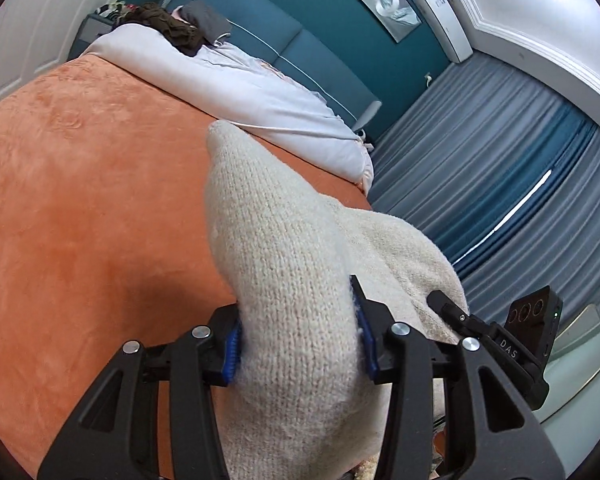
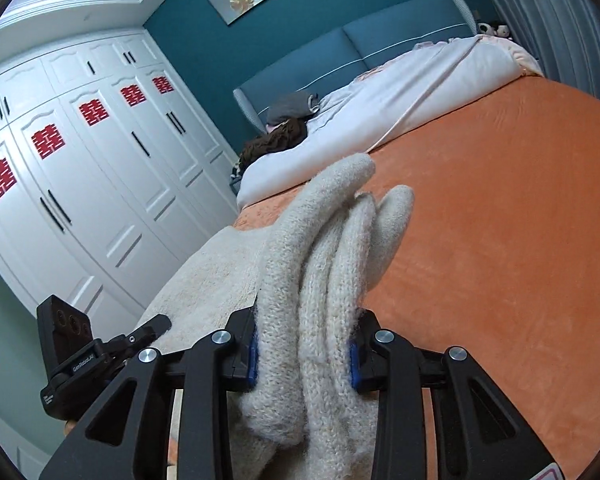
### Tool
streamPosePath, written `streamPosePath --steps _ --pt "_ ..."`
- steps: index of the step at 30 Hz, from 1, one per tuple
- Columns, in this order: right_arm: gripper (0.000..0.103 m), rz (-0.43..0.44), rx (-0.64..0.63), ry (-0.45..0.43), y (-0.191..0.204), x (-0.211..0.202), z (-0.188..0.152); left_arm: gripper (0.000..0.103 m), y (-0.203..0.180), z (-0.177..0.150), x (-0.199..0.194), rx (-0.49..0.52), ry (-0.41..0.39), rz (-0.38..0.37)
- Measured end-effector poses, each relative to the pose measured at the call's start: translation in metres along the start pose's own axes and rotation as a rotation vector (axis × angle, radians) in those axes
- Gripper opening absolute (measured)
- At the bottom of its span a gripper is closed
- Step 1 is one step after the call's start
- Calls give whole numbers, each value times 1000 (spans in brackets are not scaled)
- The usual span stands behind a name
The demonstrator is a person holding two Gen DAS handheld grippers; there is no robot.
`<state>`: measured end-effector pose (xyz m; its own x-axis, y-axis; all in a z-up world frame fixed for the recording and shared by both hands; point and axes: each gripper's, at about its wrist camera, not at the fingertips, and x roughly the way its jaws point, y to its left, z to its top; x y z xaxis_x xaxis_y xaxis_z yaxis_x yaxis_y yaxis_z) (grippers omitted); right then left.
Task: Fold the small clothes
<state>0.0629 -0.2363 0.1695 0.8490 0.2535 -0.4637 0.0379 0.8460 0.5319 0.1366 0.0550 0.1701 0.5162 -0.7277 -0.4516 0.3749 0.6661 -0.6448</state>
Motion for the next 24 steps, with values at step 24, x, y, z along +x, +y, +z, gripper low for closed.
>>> streamPosePath --steps 24 --pt "38 -238 161 398 -121 104 -96 47 104 -87 84 -167 211 264"
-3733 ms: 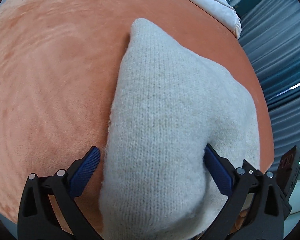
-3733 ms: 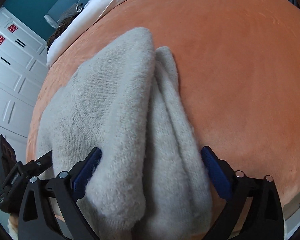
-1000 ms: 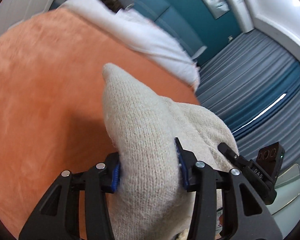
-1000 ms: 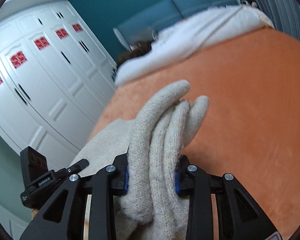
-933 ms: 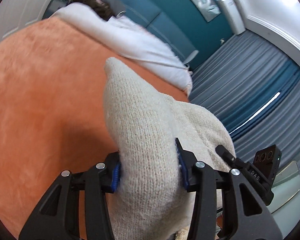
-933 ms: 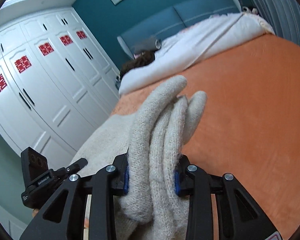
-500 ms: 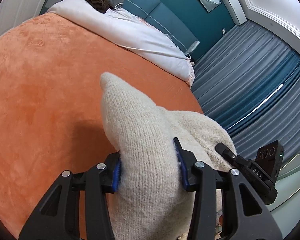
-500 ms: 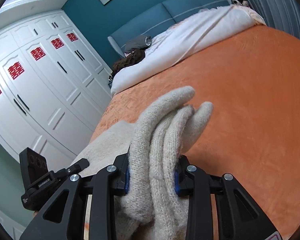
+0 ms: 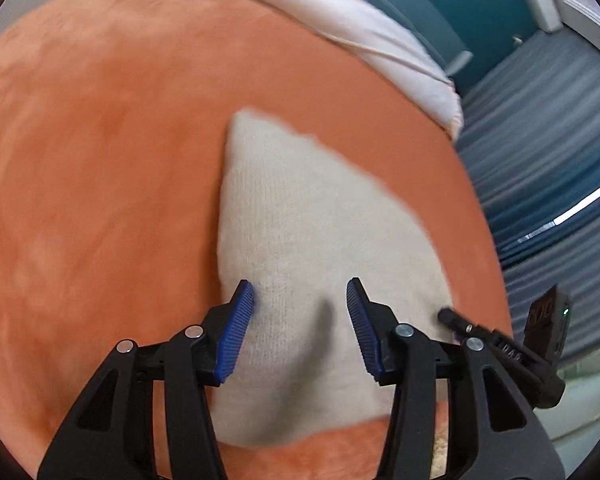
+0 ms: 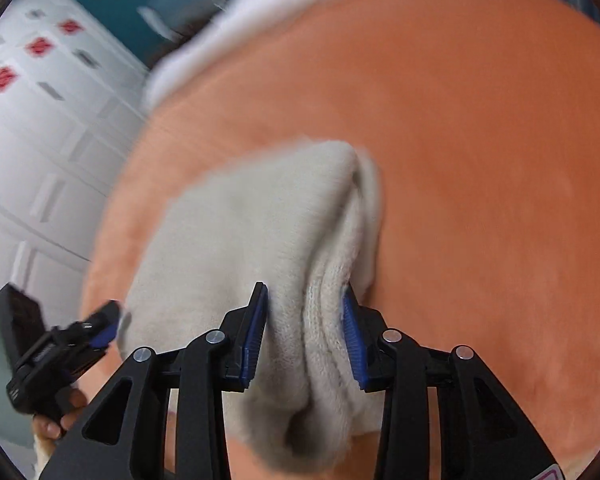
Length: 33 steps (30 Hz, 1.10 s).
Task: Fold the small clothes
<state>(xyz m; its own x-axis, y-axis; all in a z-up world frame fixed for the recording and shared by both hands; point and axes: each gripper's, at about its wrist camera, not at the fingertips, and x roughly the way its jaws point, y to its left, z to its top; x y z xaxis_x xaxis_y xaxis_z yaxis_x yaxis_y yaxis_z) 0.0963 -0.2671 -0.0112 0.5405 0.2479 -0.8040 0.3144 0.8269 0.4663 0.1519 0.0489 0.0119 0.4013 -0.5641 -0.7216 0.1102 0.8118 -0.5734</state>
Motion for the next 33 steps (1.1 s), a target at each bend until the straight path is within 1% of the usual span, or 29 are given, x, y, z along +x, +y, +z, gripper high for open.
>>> streamPosePath --steps 1,2,3,4,5,6,7,8,11,12,13,14,15,16,17,19,21,23,24,25,27,28,30,33 --pt "44 45 17 -27 -6 -5 -5 49 5 -4 -5 -15 -15 -29" --pt "50 66 32 -59 -9 -12 -6 53 6 -4 -9 -26 -22 -37" --pt "61 63 33 -76 -8 -17 -5 57 7 -3 -12 -34 -29 -39" --pt "67 55 25 -91 -6 -20 -1 64 8 -1 -14 -37 -39 -39" --pt "69 54 14 -100 -3 -20 4 70 8 2 -14 -40 -48 -45" --pt "76 55 8 -97 1 -18 8 73 8 5 -11 -46 -43 -50" --pt "84 63 7 -79 2 -10 12 79 10 7 -6 -58 -26 -54" --pt "84 79 13 -53 3 0 15 81 12 9 2 -83 -3 -70" --pt "84 105 87 85 -2 45 16 81 19 7 21 -141 57 -87" --pt "80 118 108 104 -1 52 13 80 20 5 27 -157 79 -84" --pt "67 121 116 90 -1 54 12 69 19 4 30 -159 89 -83" --pt "58 126 105 76 2 52 11 63 14 3 30 -133 82 -55" --pt "43 124 89 58 7 46 13 56 6 4 26 -85 65 -38" --pt "38 125 72 32 12 37 15 49 -2 5 22 -48 54 -24" --pt "37 132 42 -1 20 26 16 46 -12 7 17 -6 40 -4" --pt "35 133 -24 -63 33 3 19 44 -28 12 8 50 20 10" --pt "35 106 -83 -119 43 -16 22 44 -41 16 -1 100 -7 15" --pt "36 70 -119 -146 45 -19 24 44 -51 18 3 136 -12 24" --pt "37 57 -109 -145 40 -14 25 44 -53 18 8 150 -7 37" --pt "39 49 -82 -122 30 -3 26 44 -55 17 16 165 1 59" --pt "41 11 -10 -31 7 23 25 44 -56 11 35 197 39 136" --pt "48 12 40 6 -3 30 22 44 -55 7 40 211 45 175" --pt "50 80 116 -27 -16 19 16 45 -57 1 35 241 22 188" --pt "51 62 113 -86 -19 -10 8 46 -58 -2 31 255 24 206"
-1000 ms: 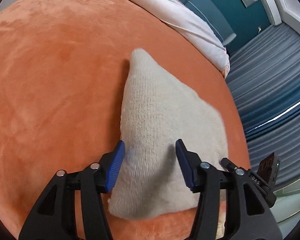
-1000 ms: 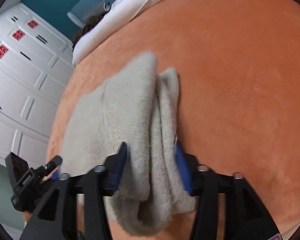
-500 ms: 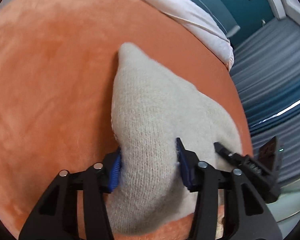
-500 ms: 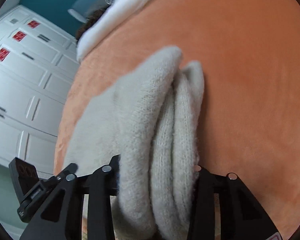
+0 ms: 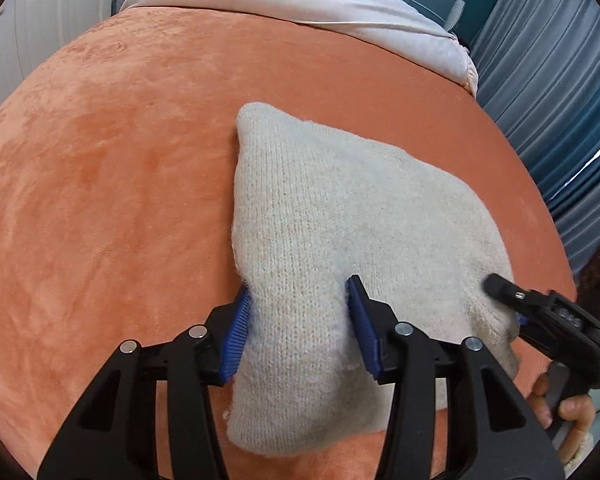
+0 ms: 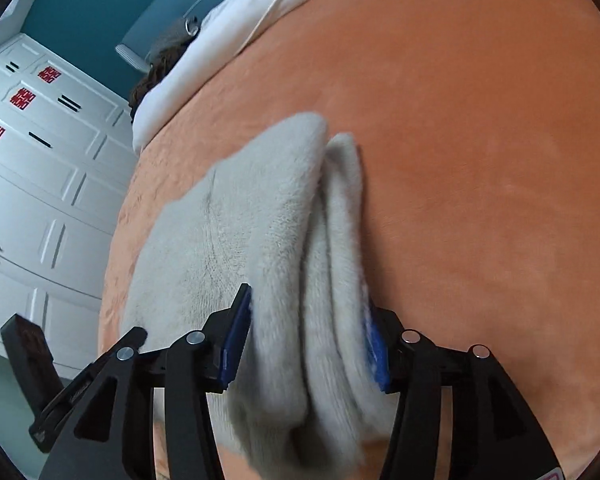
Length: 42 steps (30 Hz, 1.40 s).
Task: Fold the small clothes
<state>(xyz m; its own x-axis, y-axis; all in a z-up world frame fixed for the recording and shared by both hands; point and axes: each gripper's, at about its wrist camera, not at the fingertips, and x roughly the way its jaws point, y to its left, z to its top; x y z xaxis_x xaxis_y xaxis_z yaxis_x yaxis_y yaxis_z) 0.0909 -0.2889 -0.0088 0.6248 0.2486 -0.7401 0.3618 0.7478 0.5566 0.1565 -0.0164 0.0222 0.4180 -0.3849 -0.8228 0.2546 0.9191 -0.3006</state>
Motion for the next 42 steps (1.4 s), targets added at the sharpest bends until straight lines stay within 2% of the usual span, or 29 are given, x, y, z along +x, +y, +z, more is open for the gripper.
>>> streamPosePath --steps 4,9,12,15,17,18,19,22,25,27,30,34,36,38,42 --pt "58 43 14 -30 -2 -35 -18 48 -3 0 -2 10 2 25" --pt "61 111 35 10 4 -48 -48 47 -4 -6 -16 -2 -18 36" --pt "65 56 -4 40 12 -37 -58 56 13 -18 -36 -68 -34 15" --pt "65 2 -25 38 18 -26 -55 56 40 -39 -53 -137 -39 5" --pt "55 -31 -17 49 17 -18 -51 56 63 -57 -67 -188 -45 12" --pt "32 -63 -25 57 22 -13 -49 56 73 -66 -75 -211 -52 19" --pt "16 -84 -39 68 30 -9 -47 56 83 -74 -82 -230 -59 27" --pt "14 -39 -143 28 84 -19 -48 56 111 -96 -105 -284 -93 36" --pt "13 5 -365 11 176 -22 -64 56 133 -113 -127 -339 -131 44" --pt "12 47 -517 22 240 -10 -80 56 144 -124 -137 -371 -145 48" --pt "11 102 -687 77 315 23 -116 57 157 -137 -146 -402 -154 59" --pt "9 117 -835 179 367 64 -166 57 167 -147 -152 -439 -146 68" --pt "9 114 -839 175 375 67 -167 57 166 -145 -152 -439 -144 70" --pt "8 115 -784 158 369 60 -150 57 164 -141 -152 -427 -148 69" --pt "7 165 -501 63 284 11 -72 57 152 -129 -145 -379 -149 43"
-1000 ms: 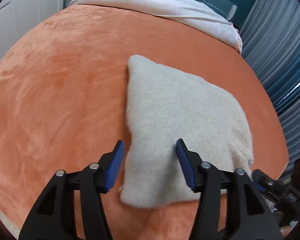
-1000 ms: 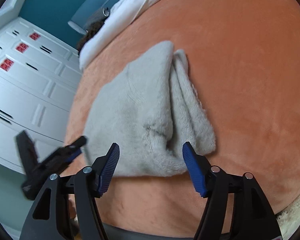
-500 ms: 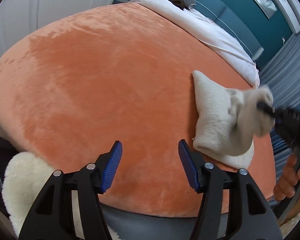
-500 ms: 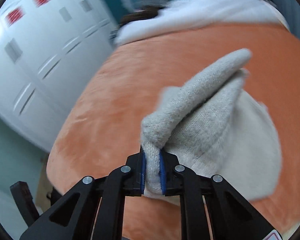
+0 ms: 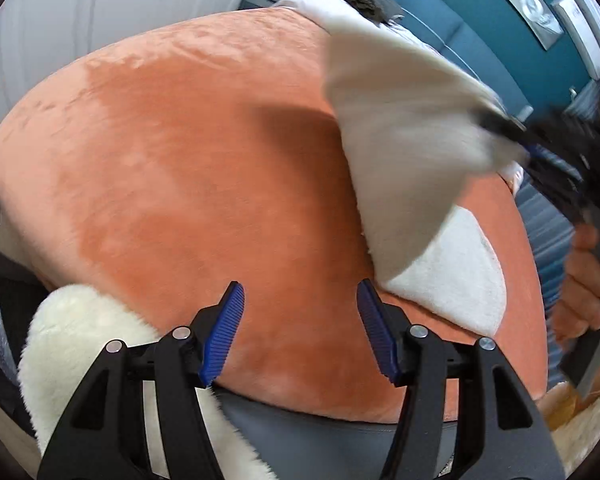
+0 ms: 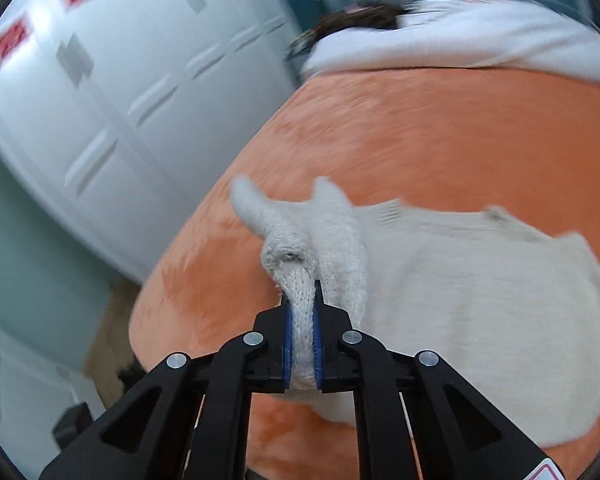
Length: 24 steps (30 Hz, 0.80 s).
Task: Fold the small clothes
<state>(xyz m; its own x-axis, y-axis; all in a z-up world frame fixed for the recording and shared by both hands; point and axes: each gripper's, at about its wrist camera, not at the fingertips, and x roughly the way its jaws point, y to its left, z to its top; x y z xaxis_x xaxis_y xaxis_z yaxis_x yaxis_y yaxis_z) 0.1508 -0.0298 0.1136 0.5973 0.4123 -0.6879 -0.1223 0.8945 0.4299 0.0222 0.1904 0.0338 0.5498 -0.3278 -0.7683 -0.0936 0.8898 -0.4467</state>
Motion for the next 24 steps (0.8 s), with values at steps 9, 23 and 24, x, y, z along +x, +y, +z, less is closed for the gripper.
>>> streamPosePath --steps 9,23,24 --pt "12 -207 514 102 -258 -55 -136 64 -82 14 51 86 59 -165" --pt "27 -135 467 36 -273 -40 -94 73 -184 47 162 98 210 -125" --pt "21 -132 437 19 -266 -45 -88 68 -186 47 166 119 235 -87"
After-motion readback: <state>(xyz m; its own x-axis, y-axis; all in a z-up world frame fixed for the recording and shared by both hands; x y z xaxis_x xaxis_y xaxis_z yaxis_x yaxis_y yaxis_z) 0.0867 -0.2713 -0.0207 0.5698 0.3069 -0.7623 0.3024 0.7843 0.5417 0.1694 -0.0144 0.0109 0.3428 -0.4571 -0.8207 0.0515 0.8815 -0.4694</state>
